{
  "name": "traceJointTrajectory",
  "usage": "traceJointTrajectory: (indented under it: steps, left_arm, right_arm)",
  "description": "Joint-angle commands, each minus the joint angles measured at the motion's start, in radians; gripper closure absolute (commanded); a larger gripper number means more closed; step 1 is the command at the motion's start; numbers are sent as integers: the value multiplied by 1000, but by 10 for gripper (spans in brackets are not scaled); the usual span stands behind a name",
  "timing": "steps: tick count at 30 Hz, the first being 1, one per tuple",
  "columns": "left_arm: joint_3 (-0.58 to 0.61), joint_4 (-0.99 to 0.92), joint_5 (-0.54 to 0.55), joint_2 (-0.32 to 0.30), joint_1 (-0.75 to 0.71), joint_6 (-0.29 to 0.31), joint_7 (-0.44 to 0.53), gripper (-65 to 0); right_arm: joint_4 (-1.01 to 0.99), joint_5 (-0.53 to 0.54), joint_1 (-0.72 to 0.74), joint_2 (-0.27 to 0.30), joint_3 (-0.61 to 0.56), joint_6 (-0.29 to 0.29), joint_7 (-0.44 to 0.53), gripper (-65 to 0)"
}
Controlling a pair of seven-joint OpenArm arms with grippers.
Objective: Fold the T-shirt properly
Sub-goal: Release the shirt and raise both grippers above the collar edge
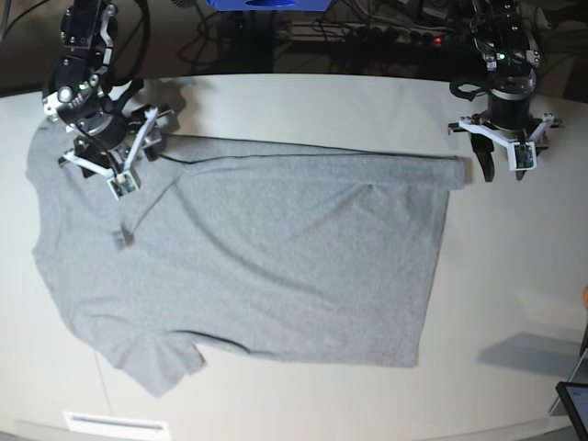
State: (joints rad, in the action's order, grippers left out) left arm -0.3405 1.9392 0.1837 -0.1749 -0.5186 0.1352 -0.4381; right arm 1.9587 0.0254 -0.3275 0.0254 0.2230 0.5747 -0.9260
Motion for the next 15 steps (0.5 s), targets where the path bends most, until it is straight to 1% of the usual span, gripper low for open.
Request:
traceJointTrajectory:
  steps: [1, 6, 15]
  left_arm:
    - [-9, 16, 0, -10, -2, -4, 23, -301]
    - [-15, 16, -2, -10, -2, -4, 23, -301]
    - [-15, 16, -6, -10, -2, -4, 23, -301]
  right_arm:
    - [17, 11, 6, -8, 0, 0, 18, -353]
    - [14, 101, 8, -12, 0, 0, 18, -353]
    - [-32, 104, 11, -8, 0, 0, 18, -355]
